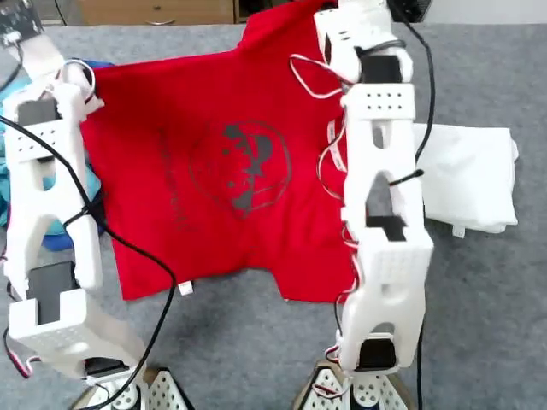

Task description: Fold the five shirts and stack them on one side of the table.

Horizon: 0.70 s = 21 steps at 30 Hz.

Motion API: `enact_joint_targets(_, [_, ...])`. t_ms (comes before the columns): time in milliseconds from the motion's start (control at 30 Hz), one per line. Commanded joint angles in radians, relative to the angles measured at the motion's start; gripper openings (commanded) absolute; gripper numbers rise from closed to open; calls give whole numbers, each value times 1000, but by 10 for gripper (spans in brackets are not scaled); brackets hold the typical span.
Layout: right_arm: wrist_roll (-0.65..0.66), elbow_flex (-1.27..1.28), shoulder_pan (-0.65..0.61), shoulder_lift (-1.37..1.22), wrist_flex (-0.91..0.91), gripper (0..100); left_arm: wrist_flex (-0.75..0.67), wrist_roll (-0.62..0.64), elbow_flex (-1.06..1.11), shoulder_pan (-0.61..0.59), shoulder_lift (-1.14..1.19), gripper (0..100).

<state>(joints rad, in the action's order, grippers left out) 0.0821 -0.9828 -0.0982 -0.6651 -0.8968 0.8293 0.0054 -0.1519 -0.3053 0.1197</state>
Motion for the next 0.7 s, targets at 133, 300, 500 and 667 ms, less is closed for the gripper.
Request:
enact_joint_targets(133, [135, -463, -22, -68, -477, 3, 301, -74, -94, -12, -24, 19])
enact_joint_targets(300, [249, -616, -35, -91, -790, 2, 390, -101, 9, -11, -111, 19])
enact_joint_targets(500, [184, -633, -12, -107, -893, 2, 333, -101, 353, 38, -317, 19])
enact_joint_targets(667, [180, -410, -10, -21, -896, 2, 173, -97, 658, 28, -460, 18])
